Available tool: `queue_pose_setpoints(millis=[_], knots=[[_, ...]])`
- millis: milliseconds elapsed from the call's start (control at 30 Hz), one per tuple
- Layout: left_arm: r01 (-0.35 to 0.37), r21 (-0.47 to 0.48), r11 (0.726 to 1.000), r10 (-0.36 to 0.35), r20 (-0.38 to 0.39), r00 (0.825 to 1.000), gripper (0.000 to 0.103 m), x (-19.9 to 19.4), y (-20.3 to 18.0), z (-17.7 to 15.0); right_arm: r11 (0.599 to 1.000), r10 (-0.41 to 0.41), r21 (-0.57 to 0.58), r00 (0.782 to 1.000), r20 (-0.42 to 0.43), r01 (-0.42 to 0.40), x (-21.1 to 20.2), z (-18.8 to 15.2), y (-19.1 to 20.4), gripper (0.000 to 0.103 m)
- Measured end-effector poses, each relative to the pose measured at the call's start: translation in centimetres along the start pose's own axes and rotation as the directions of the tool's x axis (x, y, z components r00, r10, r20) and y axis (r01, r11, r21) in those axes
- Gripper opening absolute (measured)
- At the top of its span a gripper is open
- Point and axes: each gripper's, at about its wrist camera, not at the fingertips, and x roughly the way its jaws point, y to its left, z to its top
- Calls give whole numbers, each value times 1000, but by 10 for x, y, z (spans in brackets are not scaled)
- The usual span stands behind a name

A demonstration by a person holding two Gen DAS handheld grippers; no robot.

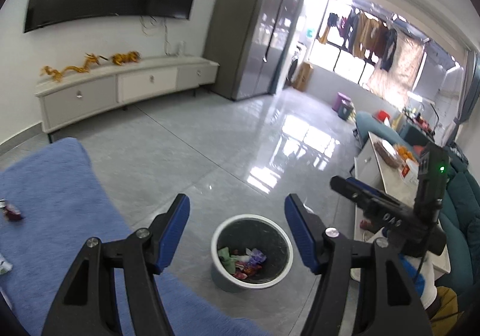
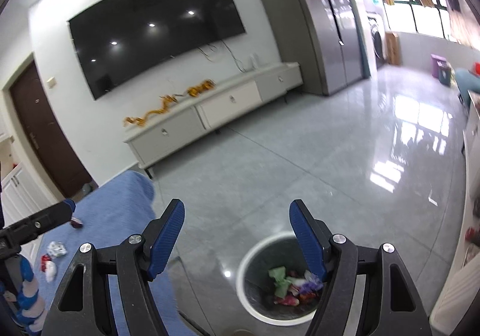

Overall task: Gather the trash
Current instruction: 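Return both tools to the trash on the rug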

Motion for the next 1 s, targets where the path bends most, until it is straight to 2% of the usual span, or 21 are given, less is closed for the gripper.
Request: queue_pose_setpoints(millis=[333,533,767,1000], knots=[[-103,-53,993,108,115,987,64,-102,57,-19,989,110,-109,992,70,-102,-38,15,78,71],[-188,-86,978,200,154,968,64,-153,99,-43,960,214,-193,975,53,-200,-41,14,137,71],[-315,-185,931,345,160,925,64,-206,175,-81,911,321,-270,947,-8,-311,-22,8,205,71],[-435,-313,844,480,78,874,63,-234,271,-126,840,407,-323,899,-158,-437,20,-14,279,71]])
